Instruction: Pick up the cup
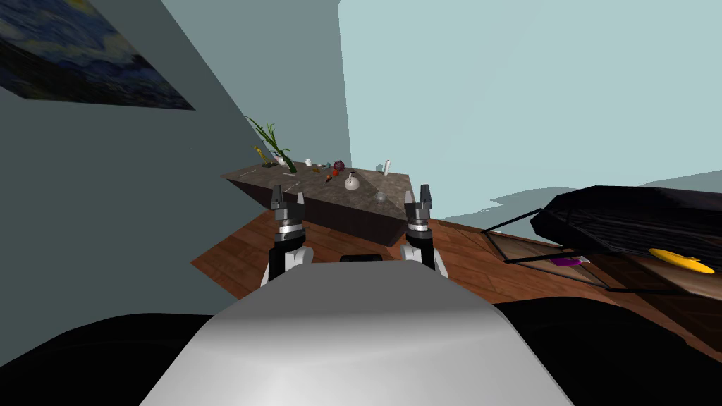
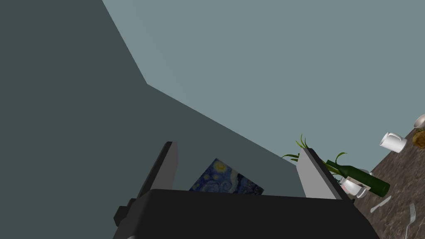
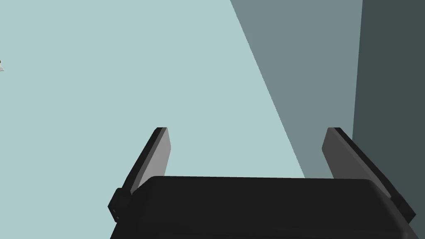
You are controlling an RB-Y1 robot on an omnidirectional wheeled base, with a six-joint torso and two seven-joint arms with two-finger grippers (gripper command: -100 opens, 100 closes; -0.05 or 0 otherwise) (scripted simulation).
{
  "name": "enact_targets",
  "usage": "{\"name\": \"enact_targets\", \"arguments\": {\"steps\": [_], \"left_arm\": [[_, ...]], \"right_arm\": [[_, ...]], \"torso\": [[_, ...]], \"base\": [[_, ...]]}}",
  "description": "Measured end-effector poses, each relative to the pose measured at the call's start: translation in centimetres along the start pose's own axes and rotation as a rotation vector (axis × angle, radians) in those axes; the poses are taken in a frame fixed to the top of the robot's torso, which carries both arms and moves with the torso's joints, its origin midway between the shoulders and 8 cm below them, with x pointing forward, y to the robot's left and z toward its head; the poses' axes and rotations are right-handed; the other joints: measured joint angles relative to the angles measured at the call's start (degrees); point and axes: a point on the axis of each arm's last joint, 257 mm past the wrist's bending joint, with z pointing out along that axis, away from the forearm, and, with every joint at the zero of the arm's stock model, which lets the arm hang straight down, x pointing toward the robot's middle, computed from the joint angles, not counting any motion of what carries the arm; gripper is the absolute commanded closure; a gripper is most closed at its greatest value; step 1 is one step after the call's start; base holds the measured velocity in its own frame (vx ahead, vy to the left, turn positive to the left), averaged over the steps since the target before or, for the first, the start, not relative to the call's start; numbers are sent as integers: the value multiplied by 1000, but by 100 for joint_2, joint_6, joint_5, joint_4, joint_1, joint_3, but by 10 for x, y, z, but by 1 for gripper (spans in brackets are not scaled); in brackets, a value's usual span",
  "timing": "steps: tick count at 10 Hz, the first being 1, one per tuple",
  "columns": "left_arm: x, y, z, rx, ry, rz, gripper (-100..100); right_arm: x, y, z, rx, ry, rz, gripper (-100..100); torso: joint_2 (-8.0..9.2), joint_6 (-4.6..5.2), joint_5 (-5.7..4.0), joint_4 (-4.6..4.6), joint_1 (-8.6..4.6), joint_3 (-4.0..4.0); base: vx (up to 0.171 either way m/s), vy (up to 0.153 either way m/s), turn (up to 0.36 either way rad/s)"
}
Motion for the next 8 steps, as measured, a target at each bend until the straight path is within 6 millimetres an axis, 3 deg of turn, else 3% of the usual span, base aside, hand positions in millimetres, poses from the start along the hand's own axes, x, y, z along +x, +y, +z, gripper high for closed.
{"name": "enact_targets", "arguments": {"steps": [8], "left_arm": [[0, 0, 0, 0, 0, 0, 0]], "right_arm": [[25, -54, -39, 121, 247, -183, -100]], "torso": [[10, 0, -1, 3, -4, 6]], "base": [[-33, -17, -27]]}}
